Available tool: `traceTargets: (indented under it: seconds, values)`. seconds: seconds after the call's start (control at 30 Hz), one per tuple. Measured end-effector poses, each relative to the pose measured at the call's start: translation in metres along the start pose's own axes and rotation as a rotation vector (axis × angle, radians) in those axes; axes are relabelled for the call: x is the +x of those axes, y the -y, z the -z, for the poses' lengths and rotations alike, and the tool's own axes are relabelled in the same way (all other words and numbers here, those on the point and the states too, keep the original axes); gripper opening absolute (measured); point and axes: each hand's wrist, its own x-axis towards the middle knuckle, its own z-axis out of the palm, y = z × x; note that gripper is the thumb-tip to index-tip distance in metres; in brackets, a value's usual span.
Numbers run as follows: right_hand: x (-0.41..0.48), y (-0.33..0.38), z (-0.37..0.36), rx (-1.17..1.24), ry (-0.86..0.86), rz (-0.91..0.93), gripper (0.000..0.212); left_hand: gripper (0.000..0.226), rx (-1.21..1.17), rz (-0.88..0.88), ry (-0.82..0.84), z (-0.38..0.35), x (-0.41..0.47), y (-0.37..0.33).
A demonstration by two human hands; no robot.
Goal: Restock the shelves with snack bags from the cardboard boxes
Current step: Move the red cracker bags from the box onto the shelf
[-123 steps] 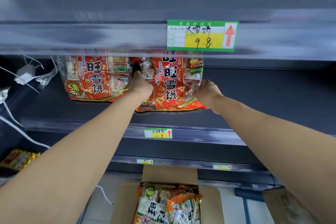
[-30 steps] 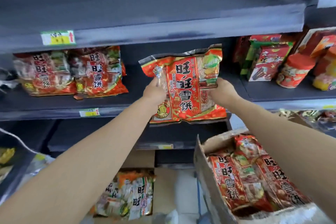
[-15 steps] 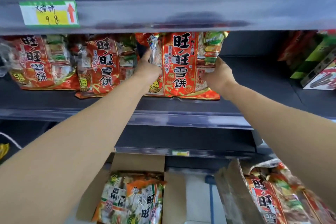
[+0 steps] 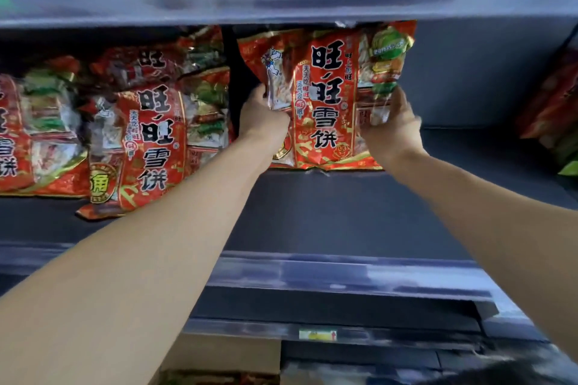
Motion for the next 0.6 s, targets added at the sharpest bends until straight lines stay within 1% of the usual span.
traceTargets:
  seconds: [0.03,0.07,0.17,0.23,0.33,0.4,0.5,0.6]
  values:
    - [0.003,0.001,-0.002,0.054,0.032,0.013,0.049,0.050,-0.034,-0.017,-0.029,-0.001,0.003,0.001]
    - [0.005,0.002,-0.005,0.078,0.084,0.020,0.049,0.048,-0.063,-0.027,-0.051,0.000,0.007,0.002]
    - [0.009,0.001,-0.016,0.114,0.224,-0.029,0.058,0.059,-0.064,0.022,-0.036,0.002,0.015,0.009]
    - [0.013,-0.002,-0.024,0.145,0.245,-0.062,0.069,0.063,-0.014,0.043,-0.003,0.004,0.020,0.013]
    - [0.015,-0.005,-0.031,0.111,0.240,-0.078,0.082,0.062,0.040,0.034,0.010,0.006,0.025,0.015]
    - [0.013,-0.007,-0.031,0.018,0.223,-0.085,0.081,0.062,0.084,0.039,-0.005,0.009,0.025,0.015]
    - [0.010,-0.009,-0.027,-0.068,0.208,-0.071,0.073,0.063,0.231,0.039,-0.034,0.010,0.016,0.016]
    - [0.002,-0.009,-0.019,-0.139,0.213,-0.037,0.068,0.057,0.339,-0.002,0.006,0.008,-0.001,0.016]
